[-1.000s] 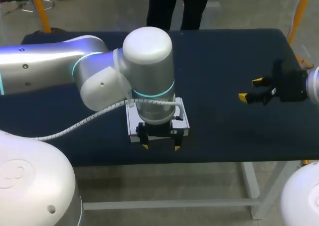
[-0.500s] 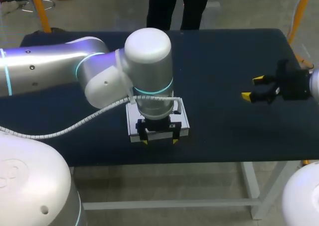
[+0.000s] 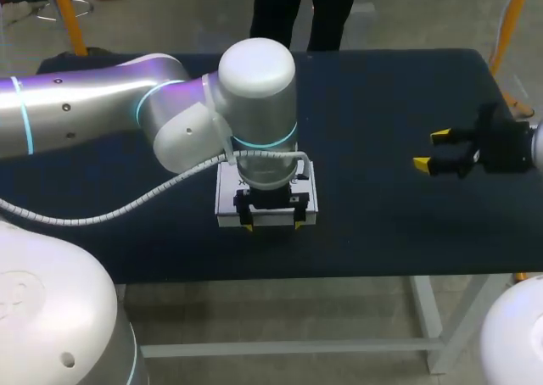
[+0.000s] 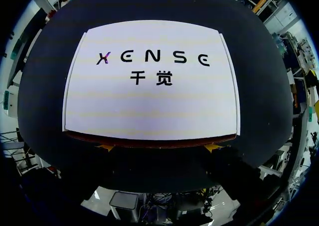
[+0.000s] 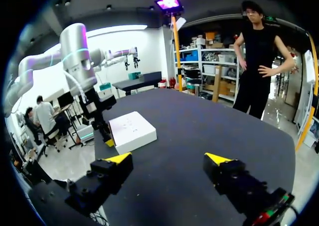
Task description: Assemble the packaging by folding the flat box into shape, placing the metal phone stand inside, and closing the box properly
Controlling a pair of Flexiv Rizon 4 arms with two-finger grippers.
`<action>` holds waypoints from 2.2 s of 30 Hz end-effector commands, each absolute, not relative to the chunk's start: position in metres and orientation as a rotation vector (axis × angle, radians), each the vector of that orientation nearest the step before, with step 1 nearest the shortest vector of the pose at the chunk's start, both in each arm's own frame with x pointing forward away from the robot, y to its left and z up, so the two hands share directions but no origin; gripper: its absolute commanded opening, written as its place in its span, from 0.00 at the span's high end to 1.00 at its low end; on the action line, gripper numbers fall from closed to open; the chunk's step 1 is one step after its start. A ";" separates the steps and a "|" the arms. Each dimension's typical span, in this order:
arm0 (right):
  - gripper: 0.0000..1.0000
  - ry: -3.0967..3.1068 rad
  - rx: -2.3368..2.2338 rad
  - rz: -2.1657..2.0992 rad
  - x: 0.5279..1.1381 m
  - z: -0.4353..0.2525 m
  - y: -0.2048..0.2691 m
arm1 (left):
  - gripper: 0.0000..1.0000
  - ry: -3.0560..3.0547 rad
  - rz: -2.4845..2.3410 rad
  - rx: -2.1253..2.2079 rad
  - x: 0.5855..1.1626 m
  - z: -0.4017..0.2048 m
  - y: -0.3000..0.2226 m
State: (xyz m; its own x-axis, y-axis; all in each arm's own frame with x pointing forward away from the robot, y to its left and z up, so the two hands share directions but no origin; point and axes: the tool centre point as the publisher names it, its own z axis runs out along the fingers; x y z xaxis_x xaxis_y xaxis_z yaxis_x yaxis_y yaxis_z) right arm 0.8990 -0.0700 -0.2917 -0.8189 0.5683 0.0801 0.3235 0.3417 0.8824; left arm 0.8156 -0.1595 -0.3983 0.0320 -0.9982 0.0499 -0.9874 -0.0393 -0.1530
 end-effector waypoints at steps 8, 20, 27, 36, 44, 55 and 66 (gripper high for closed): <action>0.00 2.354 0.794 1.491 0.898 -0.293 -0.072 | 0.00 2.025 -0.178 -2.212 0.848 -0.399 -0.167; 0.00 2.354 0.794 1.491 0.898 -0.293 -0.072 | 0.00 2.032 -0.159 -2.231 0.896 -0.403 -0.160; 0.00 2.354 0.794 1.491 0.898 -0.293 -0.072 | 0.00 2.035 -0.168 -2.228 0.922 -0.399 -0.155; 0.00 2.354 0.794 1.491 0.898 -0.293 -0.072 | 0.00 2.023 -0.120 -2.227 0.970 -0.394 -0.148; 0.00 2.354 0.794 1.491 0.898 -0.293 -0.072 | 0.00 2.039 -0.083 -2.225 1.017 -0.398 -0.143; 0.00 2.354 0.794 1.491 0.898 -0.293 -0.072 | 0.00 2.062 -0.071 -2.211 1.071 -0.393 -0.134; 0.00 2.354 0.794 1.491 0.898 -0.293 -0.072 | 0.00 2.069 -0.070 -2.197 1.124 -0.392 -0.122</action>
